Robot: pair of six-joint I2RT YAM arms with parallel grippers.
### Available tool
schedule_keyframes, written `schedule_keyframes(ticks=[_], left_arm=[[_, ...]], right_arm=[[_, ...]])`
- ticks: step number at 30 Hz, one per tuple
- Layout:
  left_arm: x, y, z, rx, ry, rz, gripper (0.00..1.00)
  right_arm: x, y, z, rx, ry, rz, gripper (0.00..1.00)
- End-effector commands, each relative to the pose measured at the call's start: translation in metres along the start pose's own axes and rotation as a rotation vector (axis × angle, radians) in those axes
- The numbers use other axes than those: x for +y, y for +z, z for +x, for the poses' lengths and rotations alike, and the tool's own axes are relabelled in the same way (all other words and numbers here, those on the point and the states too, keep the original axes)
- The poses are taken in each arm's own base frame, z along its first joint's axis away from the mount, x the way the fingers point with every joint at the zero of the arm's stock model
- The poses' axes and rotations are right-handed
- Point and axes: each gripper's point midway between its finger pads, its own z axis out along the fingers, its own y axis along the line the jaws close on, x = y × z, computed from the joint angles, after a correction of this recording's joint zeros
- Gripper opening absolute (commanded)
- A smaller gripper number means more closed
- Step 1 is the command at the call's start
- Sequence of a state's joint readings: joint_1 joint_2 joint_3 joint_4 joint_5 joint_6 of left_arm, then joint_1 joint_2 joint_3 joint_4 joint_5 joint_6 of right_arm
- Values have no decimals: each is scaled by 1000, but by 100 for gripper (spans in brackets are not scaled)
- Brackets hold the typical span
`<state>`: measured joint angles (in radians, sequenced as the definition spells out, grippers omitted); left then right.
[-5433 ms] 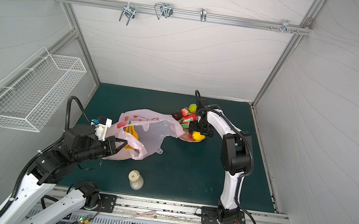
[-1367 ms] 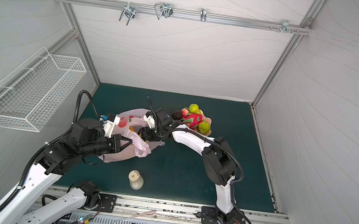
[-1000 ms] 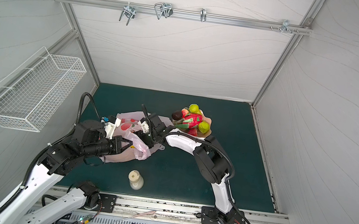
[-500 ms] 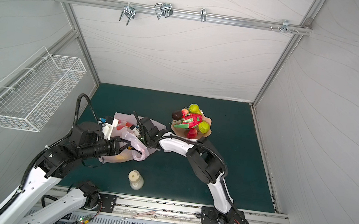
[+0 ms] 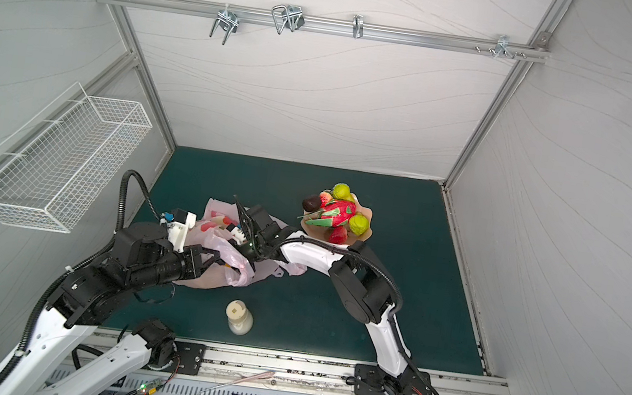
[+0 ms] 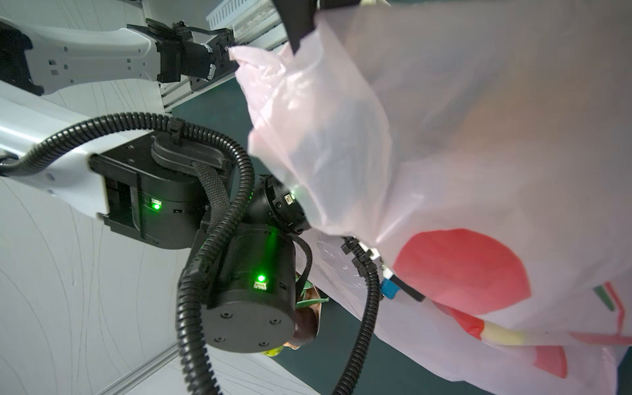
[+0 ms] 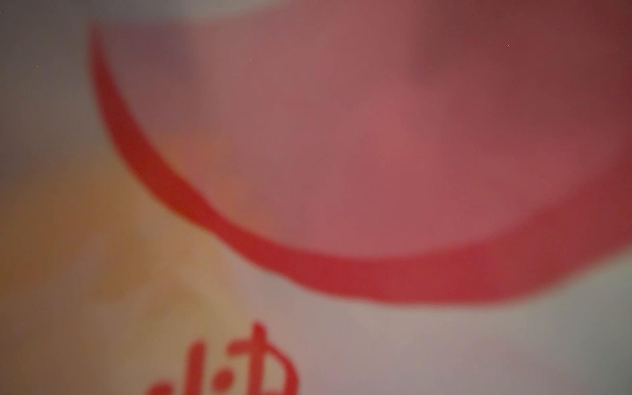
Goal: Place the fruits into the plastic bag
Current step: 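Open the right gripper and withdraw it from the bag toward the bowl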
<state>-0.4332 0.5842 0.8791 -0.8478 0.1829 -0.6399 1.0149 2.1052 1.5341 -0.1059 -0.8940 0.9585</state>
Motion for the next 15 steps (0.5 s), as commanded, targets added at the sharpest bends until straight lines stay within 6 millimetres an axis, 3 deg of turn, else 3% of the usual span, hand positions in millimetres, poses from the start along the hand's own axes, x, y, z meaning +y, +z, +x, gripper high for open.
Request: schedule_keyframes(ticks=[1, 9, 15], left_arm=[[3, -9, -6, -40, -10, -23, 0], [6, -10, 3, -21, -30, -18, 0], [3, -12, 1, -25, -26, -8, 0]], right_arm=[[4, -34, -2, -57, -9, 40, 99], [-29, -90, -7, -184, -32, 257, 99], [-42, -116, -9, -243, -61, 375, 99]])
